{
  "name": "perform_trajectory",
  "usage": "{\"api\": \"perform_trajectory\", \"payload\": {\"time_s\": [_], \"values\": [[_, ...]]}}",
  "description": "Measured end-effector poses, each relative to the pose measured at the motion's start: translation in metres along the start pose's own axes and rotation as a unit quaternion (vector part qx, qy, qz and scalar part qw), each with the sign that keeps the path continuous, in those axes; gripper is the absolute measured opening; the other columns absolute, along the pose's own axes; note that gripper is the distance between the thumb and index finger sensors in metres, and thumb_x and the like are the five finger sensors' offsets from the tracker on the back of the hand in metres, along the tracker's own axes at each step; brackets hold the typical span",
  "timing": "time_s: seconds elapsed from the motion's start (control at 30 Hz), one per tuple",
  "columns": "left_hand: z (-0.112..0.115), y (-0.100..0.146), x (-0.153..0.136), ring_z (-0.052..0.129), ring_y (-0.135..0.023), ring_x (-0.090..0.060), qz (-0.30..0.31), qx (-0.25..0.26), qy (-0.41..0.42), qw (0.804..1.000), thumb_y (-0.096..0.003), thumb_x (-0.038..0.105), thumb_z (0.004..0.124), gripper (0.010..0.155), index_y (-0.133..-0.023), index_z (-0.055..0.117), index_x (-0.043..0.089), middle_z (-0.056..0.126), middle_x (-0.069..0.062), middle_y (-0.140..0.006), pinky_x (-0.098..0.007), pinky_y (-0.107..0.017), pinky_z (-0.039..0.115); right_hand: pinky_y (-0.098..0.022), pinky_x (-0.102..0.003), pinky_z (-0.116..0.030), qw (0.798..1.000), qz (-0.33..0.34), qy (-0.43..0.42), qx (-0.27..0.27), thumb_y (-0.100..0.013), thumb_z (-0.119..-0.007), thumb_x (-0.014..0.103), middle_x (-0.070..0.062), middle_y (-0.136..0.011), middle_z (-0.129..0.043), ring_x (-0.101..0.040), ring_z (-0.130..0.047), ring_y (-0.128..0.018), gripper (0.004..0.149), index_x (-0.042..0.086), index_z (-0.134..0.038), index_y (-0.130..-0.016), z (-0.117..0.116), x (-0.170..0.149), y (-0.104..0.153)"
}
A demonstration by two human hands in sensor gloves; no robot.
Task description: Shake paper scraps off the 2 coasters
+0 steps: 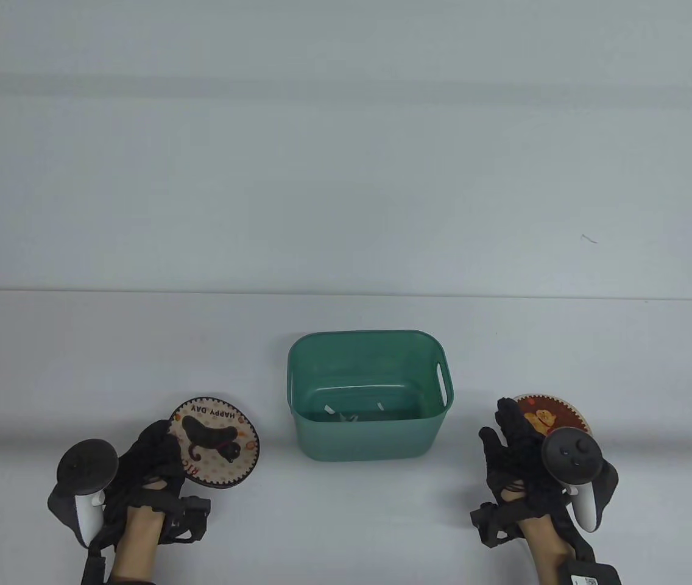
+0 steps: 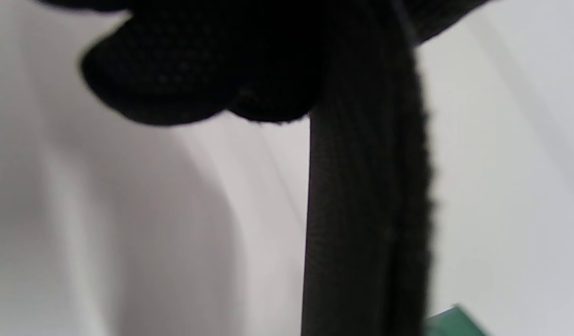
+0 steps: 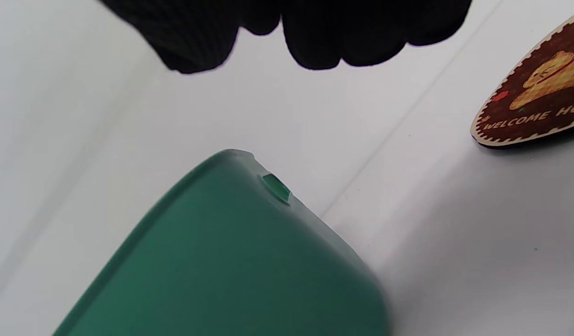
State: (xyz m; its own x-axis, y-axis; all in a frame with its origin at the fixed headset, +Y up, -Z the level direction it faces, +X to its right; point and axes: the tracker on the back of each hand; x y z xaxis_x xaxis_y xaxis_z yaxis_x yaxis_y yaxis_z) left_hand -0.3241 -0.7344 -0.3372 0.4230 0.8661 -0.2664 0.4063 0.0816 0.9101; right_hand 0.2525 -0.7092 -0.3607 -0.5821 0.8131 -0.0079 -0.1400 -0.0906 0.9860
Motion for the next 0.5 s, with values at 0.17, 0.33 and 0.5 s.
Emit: {"api": "perform_trajectory", "payload": {"time_s": [0.17,0.33,0.5], "values": [[0.006,-0.002,-0.021,0.096,-0.024,-0.024,-0.029,-0.013,-0.041,0.999,-0.0476,0.032,0.076,0.043,-0.086,0.079,0.012,0.096,-0.011,-0.048,-0.032,-0.014,0.081,-0.063,-0.048,-0.055,1.0,-0.008,0.014,0.021,-0.045,-0.072,0.038,-0.009,-0.098,-0.052,-0.032,-0.059,-0.085,0.062,0.025,-0.038,-0.095,-0.009,-0.005,0.001],[0.006,-0.003,-0.03,0.096,-0.027,-0.027,-0.043,-0.017,-0.107,0.993,-0.0474,0.032,0.076,0.043,-0.085,0.079,0.012,0.095,-0.012,-0.051,-0.034,-0.016,0.081,-0.063,-0.048,-0.054,0.999,-0.011,0.033,0.033,-0.045,-0.072,0.038,-0.009,-0.098,-0.052,-0.032,-0.059,-0.085,0.062,0.025,-0.038,-0.095,-0.017,-0.007,0.002],[0.011,-0.003,-0.045,0.094,-0.039,-0.033,-0.085,-0.029,-0.154,0.984,-0.0478,0.03,0.075,0.044,-0.088,0.076,0.011,0.089,-0.018,-0.064,-0.037,-0.025,0.08,-0.063,-0.048,-0.054,0.999,-0.017,0.036,0.036,-0.045,-0.072,0.038,-0.01,-0.098,-0.052,-0.032,-0.059,-0.085,0.063,0.024,-0.036,-0.096,-0.019,-0.01,0.002]]}}
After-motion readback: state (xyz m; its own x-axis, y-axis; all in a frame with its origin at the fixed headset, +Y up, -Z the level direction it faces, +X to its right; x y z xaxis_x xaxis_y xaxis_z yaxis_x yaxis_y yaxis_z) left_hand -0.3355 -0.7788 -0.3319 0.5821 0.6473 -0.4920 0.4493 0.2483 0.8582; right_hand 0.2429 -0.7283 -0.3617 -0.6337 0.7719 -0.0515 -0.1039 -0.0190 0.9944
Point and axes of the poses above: the tracker on the back of each hand, its own x axis roughly to the thumb side, its own y axis roughly from the fingertips to the wrist, z = x × y
